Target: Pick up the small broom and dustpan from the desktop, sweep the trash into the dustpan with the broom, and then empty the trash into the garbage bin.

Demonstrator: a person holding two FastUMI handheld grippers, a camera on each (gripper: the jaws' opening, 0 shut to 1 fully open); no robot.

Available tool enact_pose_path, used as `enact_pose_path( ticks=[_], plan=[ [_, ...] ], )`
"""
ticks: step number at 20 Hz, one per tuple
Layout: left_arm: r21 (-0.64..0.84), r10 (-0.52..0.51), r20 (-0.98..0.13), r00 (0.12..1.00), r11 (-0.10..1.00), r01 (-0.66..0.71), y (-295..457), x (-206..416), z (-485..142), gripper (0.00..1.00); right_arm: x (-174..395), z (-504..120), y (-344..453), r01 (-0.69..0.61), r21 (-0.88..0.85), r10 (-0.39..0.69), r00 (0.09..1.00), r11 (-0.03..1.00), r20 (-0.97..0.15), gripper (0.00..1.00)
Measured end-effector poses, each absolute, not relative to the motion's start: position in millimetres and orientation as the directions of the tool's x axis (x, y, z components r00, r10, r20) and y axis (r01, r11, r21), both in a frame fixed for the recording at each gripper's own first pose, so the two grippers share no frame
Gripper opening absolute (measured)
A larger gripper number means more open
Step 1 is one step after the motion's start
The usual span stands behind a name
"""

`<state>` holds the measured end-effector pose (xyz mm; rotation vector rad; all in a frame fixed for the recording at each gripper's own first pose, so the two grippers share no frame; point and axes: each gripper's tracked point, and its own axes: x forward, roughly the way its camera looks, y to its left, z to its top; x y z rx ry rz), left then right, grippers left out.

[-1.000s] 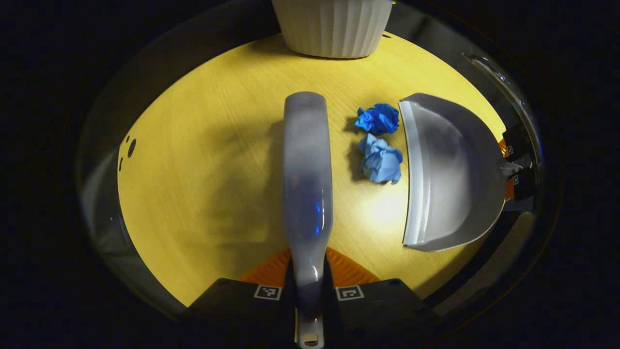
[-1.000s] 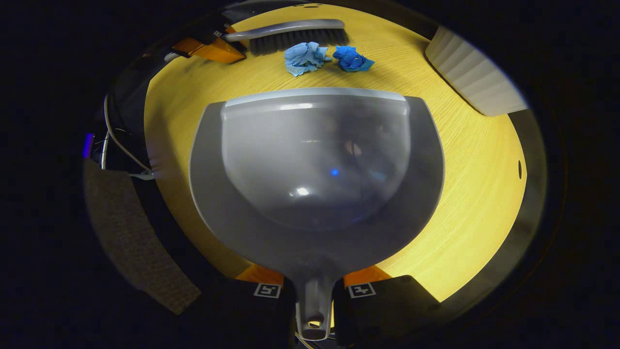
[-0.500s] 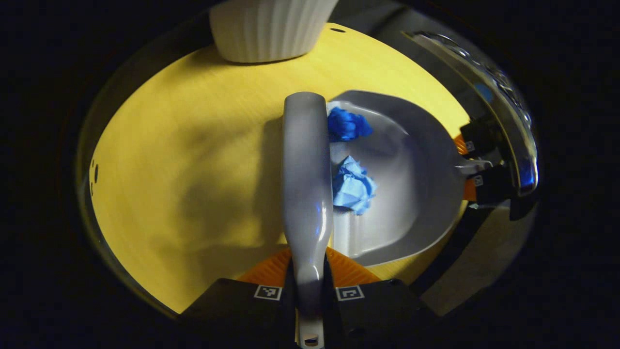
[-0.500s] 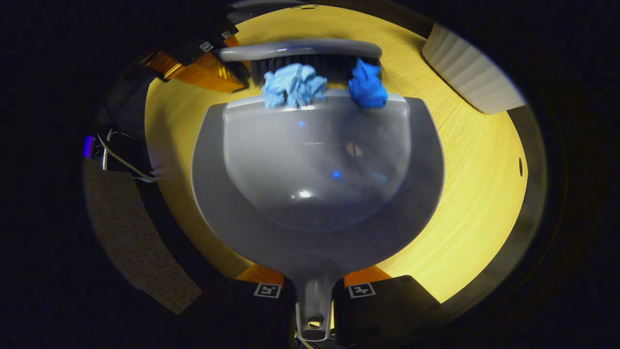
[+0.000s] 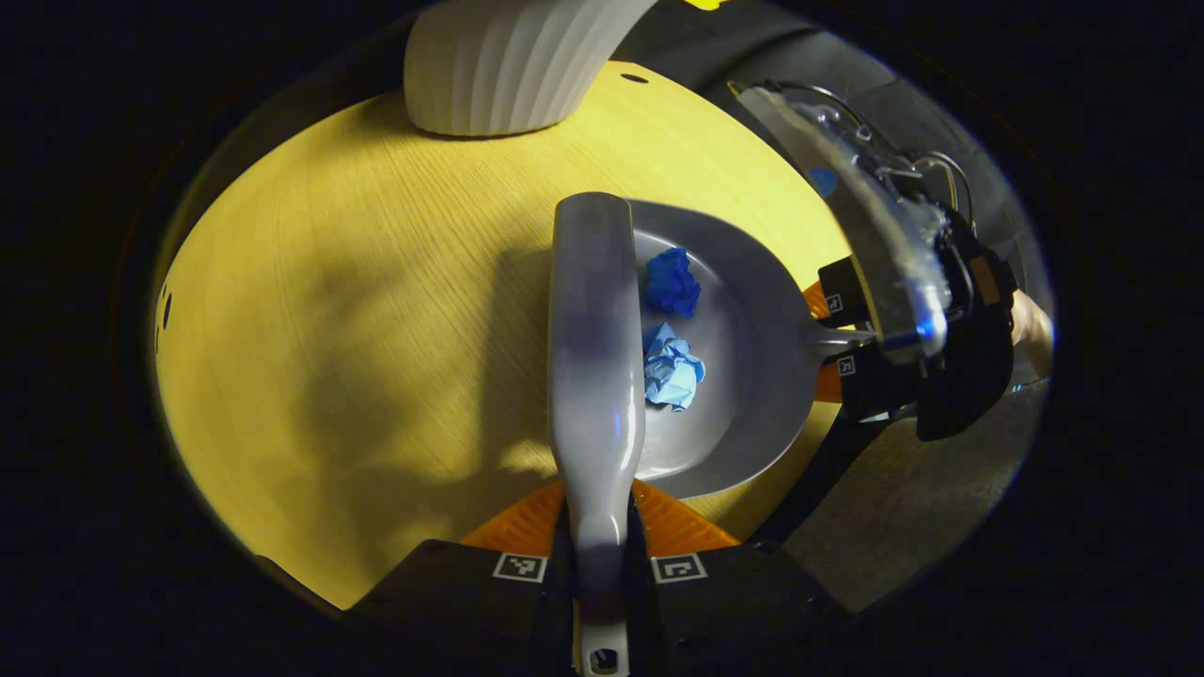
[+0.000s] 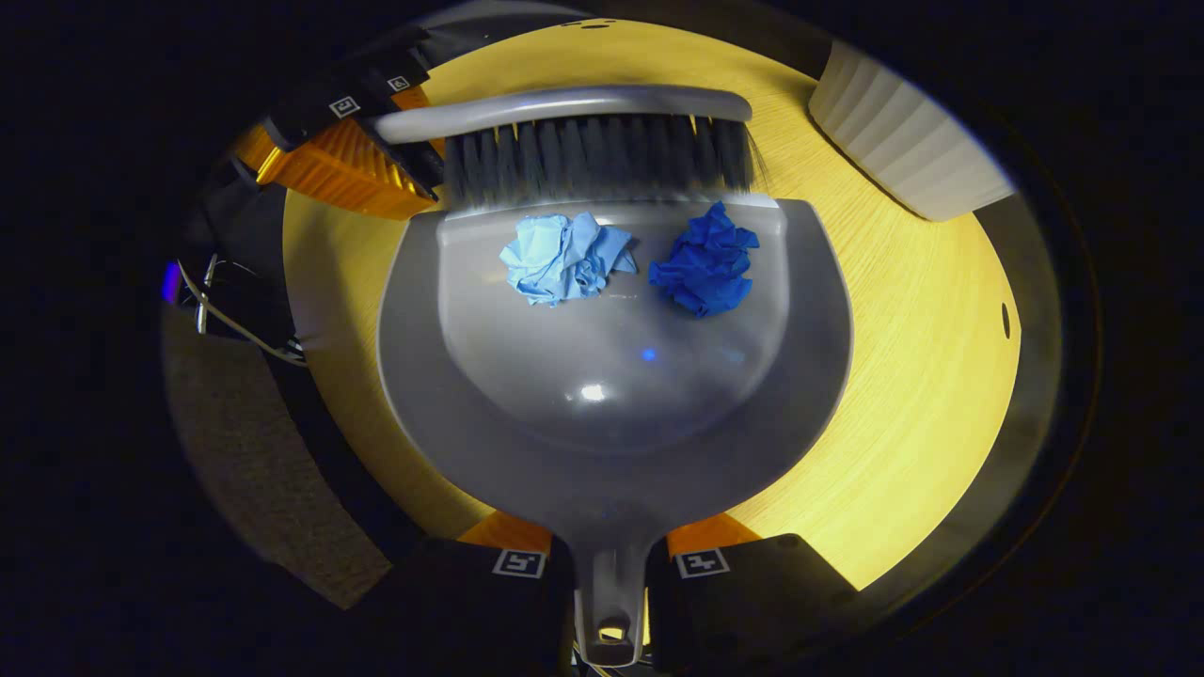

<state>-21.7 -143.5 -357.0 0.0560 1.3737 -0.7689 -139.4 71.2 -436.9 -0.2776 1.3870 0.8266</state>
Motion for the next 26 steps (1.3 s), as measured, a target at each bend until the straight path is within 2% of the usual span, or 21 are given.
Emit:
enact_pose_path(
  ticks=[1,5,7,9,12,13,16,19,20,26],
  plan=[
    [-0.397,-0.467,-0.884,0.012,0.764,0.508,-142.3,-21.4,-351.6,0.28,-138.3,-436.6,71.4,-0.647,0.284,0.354,-0.023,0.708,-0.935,0.35],
    [-0.429,-0.516,-0.851,0.101,0.793,0.433,-133.1,-14.1,-325.0,0.26,-143.9,-433.1,78.3,-0.541,0.329,0.399,0.014,0.775,-0.917,0.35],
    [-0.383,-0.491,-0.854,0.172,0.816,0.433,-112.4,-3.0,-310.1,0.29,-146.0,-428.1,80.1,-0.475,0.332,0.399,0.045,0.815,-0.916,0.35],
    [-0.336,-0.461,-0.856,0.235,0.84,0.426,-96.0,8.0,-304.8,0.26,-147.8,-417.5,86.2,-0.419,0.317,0.39,0.1,0.851,-0.915,0.35],
    [-0.335,-0.46,-0.841,0.284,0.856,0.393,-79.2,22.8,-316.0,0.29,-151.9,-417.6,93.6,-0.354,0.294,0.37,0.17,0.888,-0.913,0.35],
    [-0.346,-0.464,-0.833,0.301,0.862,0.37,-74.0,23.9,-317.0,0.26,-152.4,-417.6,94.5,-0.335,0.289,0.363,0.185,0.897,-0.913,0.35],
    [-0.348,-0.459,-0.817,0.349,0.875,0.336,-52.5,21.6,-322.3,0.26,-152.2,-411.9,98.9,-0.257,0.294,0.358,0.253,0.921,-0.899,0.35],
    [-0.339,-0.437,-0.819,0.371,0.891,0.302,-23.2,22.1,-333.8,0.29,-153.6,-416.8,102.8,-0.2,0.298,0.348,0.297,0.933,-0.889,0.35],
    [-0.33,-0.423,-0.827,0.371,0.898,0.29,-13.1,19.7,-336.9,0.26,-154.2,-416.3,101.8,-0.188,0.287,0.334,0.307,0.939,-0.891,0.35],
    [-0.24,-0.321,-0.885,0.336,0.935,0.261,35.4,9.0,-379.6,0.26,-162.7,-405.7,110.0,-0.046,0.249,0.251,0.31,0.967,-0.917,0.35]
  ],
)
